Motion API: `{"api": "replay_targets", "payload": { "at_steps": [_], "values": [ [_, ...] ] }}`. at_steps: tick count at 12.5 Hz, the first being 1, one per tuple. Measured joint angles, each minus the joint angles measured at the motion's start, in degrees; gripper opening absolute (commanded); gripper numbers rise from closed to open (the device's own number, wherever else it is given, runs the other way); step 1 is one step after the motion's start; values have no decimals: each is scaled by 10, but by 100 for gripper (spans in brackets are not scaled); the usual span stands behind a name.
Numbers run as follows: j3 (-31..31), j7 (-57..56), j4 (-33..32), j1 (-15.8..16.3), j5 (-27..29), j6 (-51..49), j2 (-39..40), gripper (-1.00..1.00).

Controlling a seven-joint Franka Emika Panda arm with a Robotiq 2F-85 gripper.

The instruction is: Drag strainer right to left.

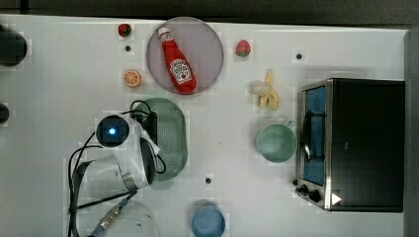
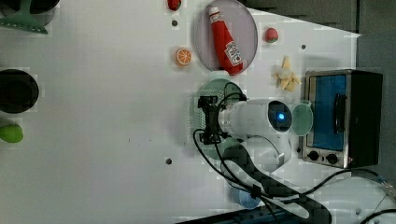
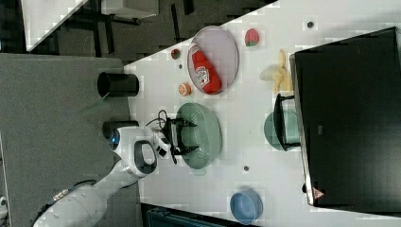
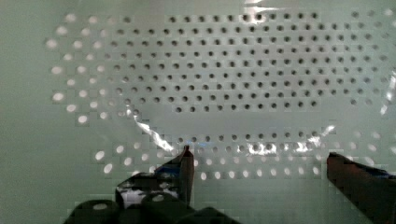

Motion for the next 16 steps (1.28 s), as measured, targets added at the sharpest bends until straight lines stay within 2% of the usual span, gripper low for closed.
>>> {"api": "replay_targets", "payload": {
  "at_steps": [6, 12, 16],
  "values": [
    [-9, 46, 56, 61, 10, -19, 30, 100],
    [-2, 109, 128, 100, -6, -57, 67, 100],
    [-1, 141, 187, 123, 8, -44, 105, 100]
  ]
}}
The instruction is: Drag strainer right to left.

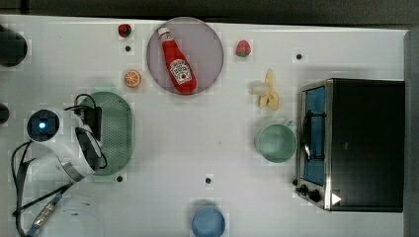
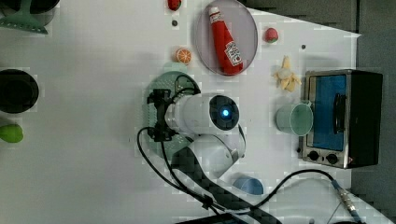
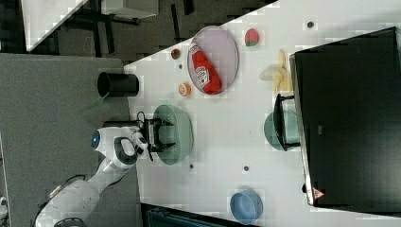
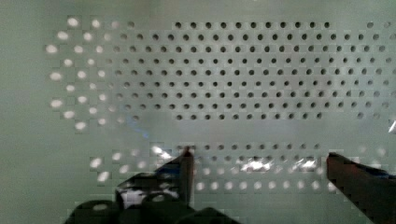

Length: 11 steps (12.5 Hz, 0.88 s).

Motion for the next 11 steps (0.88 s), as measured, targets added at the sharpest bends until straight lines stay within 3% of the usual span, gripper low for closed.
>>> {"api": "replay_targets", "payload": {
  "at_steps": [11],
  "values": [
    [-8, 11, 38, 32, 36, 2, 7, 100]
  ]
}}
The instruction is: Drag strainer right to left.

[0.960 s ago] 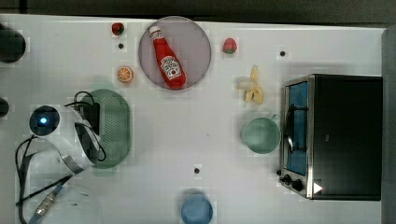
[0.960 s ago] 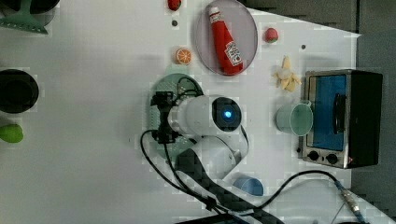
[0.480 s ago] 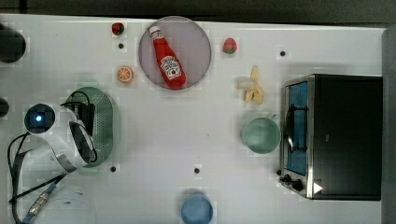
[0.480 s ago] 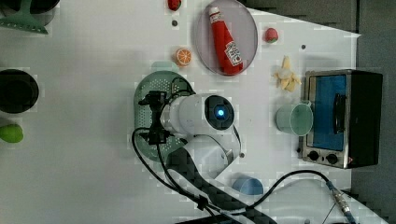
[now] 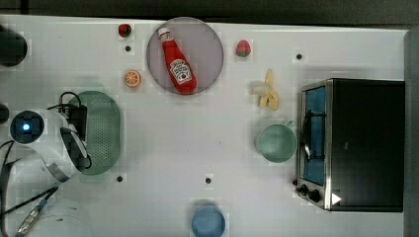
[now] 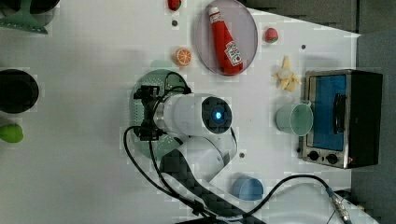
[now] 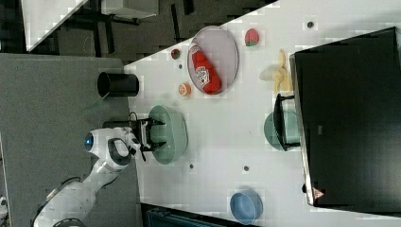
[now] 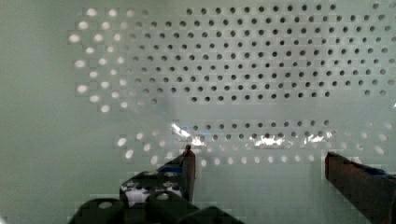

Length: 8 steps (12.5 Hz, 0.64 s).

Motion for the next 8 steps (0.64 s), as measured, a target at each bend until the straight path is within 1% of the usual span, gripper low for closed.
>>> {"api": "replay_targets", "payload": {
  "at_steps": [1, 3, 4, 6, 8],
  "values": [
    [0, 0, 11, 4, 11, -7, 4, 100],
    [-2, 0, 18, 9, 0, -9, 3, 100],
    [-3, -7, 11, 9, -7, -36, -6, 100],
    [-7, -38, 7, 8, -1, -120, -23, 100],
    [-30, -84, -13, 17, -6, -188, -60, 100]
  ]
}}
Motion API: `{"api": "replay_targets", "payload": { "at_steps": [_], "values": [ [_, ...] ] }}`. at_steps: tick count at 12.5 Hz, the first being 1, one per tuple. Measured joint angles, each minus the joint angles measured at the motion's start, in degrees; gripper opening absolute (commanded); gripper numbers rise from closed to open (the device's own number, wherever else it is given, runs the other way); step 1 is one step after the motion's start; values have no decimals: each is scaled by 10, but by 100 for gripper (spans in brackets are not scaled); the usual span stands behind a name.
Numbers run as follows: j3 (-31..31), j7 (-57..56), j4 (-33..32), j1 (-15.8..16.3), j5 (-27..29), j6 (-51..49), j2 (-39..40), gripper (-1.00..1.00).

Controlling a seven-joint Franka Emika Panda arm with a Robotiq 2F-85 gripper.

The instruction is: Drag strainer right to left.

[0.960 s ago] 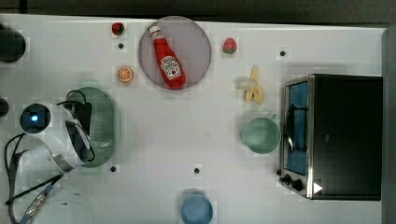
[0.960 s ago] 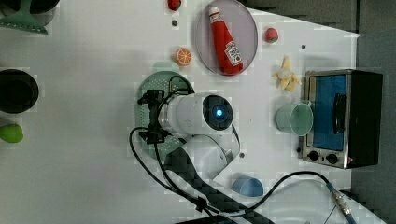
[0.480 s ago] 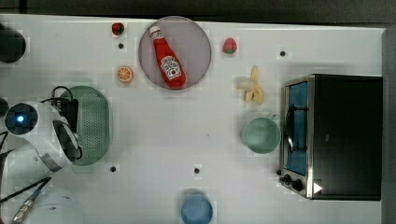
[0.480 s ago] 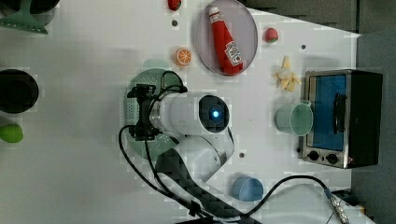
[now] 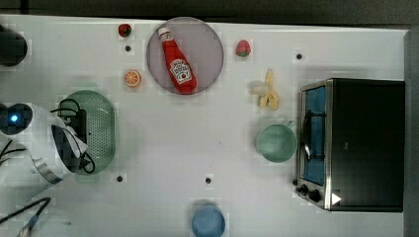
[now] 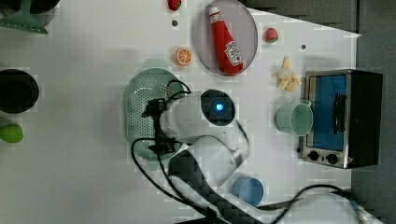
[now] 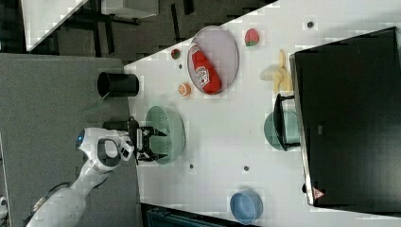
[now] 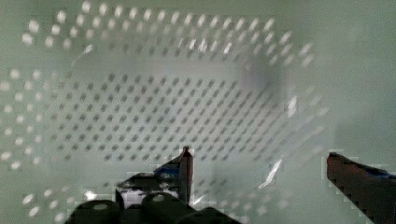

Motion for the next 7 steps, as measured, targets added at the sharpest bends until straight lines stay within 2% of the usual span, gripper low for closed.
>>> {"api": "replay_targets", "payload": {
  "at_steps": [2, 4, 7],
  "values": [
    [-58, -75, 0, 17, -6, -74, -65, 100],
    [-111, -165, 6, 16, 3, -128, -156, 100],
    [-213, -323, 27, 14, -49, -205, -301, 100]
  ]
}}
